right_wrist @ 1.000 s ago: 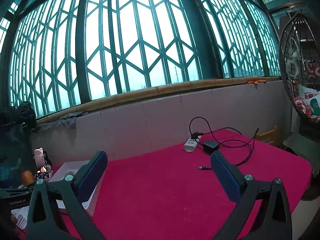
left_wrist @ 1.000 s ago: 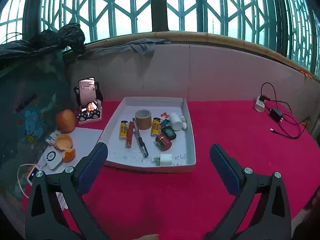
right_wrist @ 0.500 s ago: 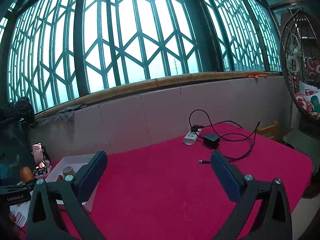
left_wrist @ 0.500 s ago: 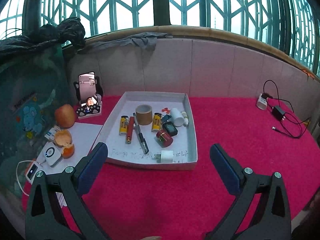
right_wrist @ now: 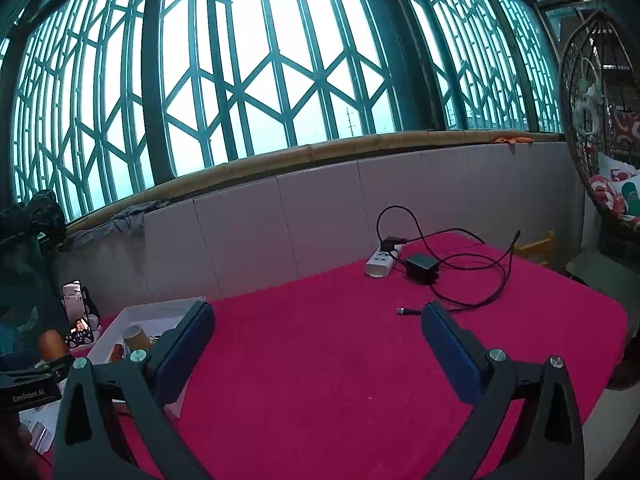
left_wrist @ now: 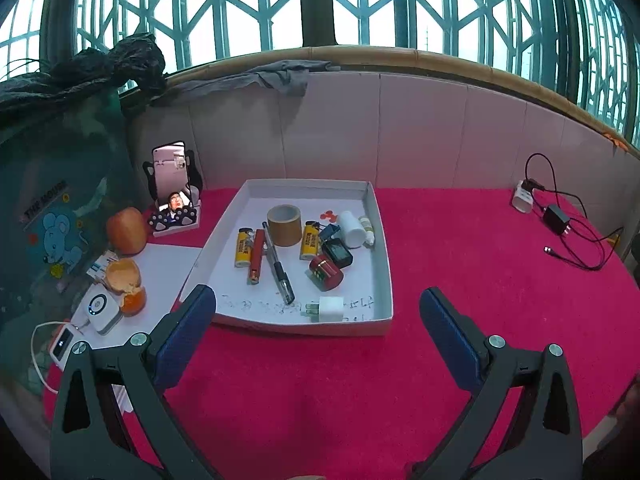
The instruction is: Organize rigid objects
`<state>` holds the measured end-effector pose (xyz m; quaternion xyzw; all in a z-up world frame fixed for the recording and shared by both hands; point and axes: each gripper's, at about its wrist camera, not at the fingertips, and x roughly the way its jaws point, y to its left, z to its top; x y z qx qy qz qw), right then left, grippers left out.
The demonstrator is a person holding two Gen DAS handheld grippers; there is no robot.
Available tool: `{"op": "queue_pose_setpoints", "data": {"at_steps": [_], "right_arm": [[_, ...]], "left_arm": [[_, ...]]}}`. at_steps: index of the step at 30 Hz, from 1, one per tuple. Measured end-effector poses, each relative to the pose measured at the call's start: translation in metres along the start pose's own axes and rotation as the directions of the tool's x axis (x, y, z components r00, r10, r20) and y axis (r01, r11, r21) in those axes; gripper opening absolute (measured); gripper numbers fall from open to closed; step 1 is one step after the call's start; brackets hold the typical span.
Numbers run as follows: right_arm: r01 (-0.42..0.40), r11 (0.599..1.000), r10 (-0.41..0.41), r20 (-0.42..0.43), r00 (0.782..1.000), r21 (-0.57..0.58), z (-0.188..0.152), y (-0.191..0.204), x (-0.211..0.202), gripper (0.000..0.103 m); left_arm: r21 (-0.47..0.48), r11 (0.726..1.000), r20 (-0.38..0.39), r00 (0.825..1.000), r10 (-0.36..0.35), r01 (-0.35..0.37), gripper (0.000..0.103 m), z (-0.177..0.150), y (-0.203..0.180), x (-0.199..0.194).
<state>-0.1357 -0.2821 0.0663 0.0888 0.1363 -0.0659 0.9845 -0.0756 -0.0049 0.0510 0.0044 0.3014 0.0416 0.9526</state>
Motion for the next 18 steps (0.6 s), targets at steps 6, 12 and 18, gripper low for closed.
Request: {"op": "queue_pose_setpoints", "data": {"at_steps": [6, 12, 18], "right_arm": [[0.003, 1.000, -0.003, -0.012, 1.000, -0.003, -0.0032, 0.0016, 0.0016, 0.103], [0.004, 1.000, -0.004, -0.021, 1.000, -0.002, -0.0043, 0.0022, 0.0026, 0.103], [0.004, 1.000, -0.003, -0.039, 0.999, 0.001, -0.0081, 0.0011, 0.0060, 0.103]], "left_arm": [[0.000, 1.000, -0.009, 1.000, -0.002, 0.002, 0.103, -0.0013, -0.0004, 0.0029], [0.001, 1.000, -0.007, 1.000, -0.006, 0.006, 0.103, -0.0021, -0.0008, 0.0041], [-0.005, 1.000, 0.000, 1.000, -0.006, 0.006, 0.103, -0.0035, 0.0002, 0.0047]]}}
